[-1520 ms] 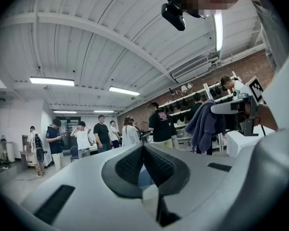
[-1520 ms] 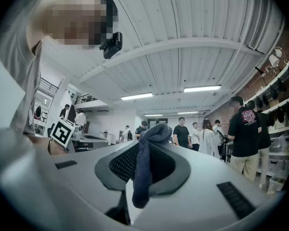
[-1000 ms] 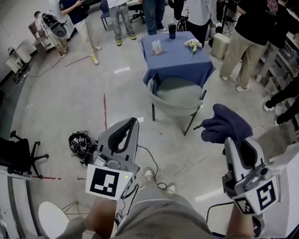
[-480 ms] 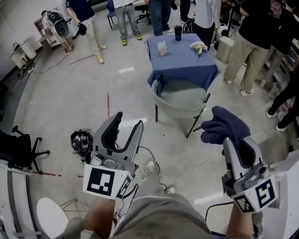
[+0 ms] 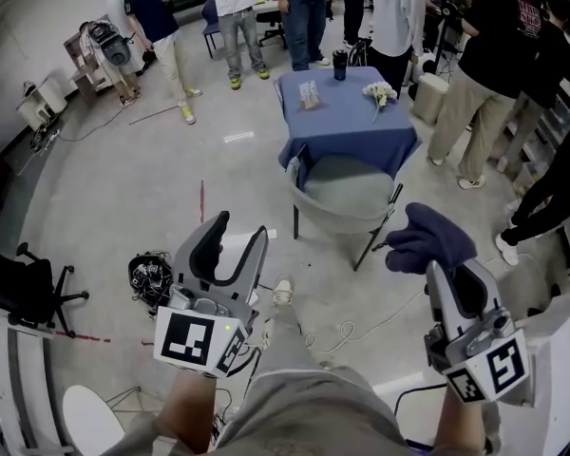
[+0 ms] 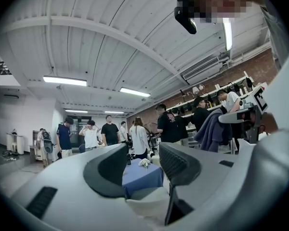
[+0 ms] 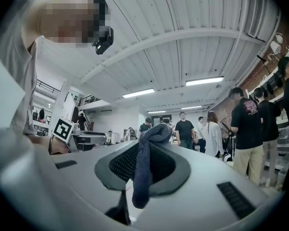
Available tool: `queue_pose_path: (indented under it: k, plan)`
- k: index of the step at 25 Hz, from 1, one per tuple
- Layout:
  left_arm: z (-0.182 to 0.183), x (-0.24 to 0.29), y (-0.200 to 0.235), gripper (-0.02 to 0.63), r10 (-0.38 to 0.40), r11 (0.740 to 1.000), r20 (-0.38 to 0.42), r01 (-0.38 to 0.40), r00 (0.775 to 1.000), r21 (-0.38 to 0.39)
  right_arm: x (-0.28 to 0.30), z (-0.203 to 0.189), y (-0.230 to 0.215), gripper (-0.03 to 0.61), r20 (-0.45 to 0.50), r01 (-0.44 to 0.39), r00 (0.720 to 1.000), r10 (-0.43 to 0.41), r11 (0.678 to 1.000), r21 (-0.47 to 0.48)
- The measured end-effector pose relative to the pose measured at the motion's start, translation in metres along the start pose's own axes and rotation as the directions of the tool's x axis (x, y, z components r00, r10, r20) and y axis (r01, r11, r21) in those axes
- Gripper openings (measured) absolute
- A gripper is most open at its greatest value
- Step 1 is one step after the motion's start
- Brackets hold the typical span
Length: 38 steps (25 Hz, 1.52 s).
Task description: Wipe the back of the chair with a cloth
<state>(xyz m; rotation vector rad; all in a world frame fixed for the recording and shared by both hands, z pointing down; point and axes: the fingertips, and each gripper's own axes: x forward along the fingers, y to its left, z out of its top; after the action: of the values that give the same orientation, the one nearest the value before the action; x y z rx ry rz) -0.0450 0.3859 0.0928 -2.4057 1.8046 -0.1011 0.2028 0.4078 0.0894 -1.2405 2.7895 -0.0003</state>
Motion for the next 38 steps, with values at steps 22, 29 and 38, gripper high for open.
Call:
queue_pose_path:
  k: [22,29,38]
  plan:
    - [-0.119,0.221,0.116,0.236,-0.158,0.981,-0.259,0.122,0.953,-0.151,0.214,-0.068,-0.098,0.069,-0.158,0.088,0.985,-0.076,0.994,0.066]
    - [-0.196,0.303,0.157,0.241,-0.285,0.938,-0.406,0.166,0.868,-0.304,0.311,-0.112,-0.13,0.069,-0.267,0.126,0.958,-0.1,0.989,0.079]
    - [-0.317,0.382,0.173,0.247,-0.437,0.877,-0.567,0.19,0.698,-0.442,0.4,-0.213,-0.159,0.071,-0.464,0.153,0.882,-0.08,0.981,0.122]
